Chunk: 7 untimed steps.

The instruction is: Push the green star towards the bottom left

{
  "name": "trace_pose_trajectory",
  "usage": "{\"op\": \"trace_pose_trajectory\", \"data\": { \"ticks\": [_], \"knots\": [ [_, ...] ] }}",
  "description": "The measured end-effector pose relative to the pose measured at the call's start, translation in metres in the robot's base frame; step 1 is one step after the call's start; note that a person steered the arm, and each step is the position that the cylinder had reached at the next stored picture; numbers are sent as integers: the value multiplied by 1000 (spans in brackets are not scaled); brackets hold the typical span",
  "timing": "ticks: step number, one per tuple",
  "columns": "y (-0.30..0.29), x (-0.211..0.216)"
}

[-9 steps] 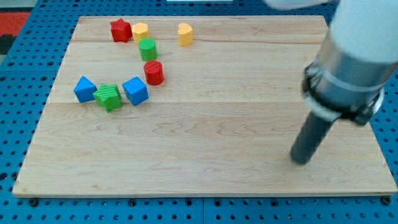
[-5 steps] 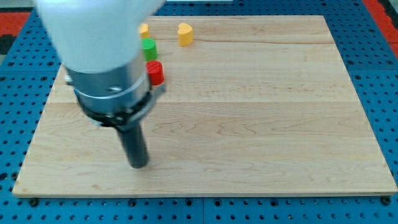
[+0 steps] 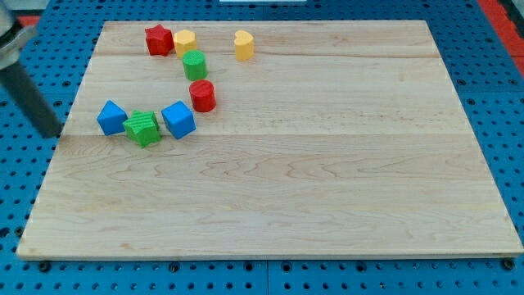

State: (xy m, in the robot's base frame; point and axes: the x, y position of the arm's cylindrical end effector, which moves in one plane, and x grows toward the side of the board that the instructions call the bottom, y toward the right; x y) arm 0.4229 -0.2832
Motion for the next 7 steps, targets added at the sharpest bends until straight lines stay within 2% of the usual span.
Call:
{"op": "trace_pose_trajectory", "data": {
  "ticks": [1,2,3,4,6,7],
  "knots": [
    [56,-50],
    [107,6],
    [73,26],
    [104,-1],
    [154,71],
    [122,73]
  ]
}}
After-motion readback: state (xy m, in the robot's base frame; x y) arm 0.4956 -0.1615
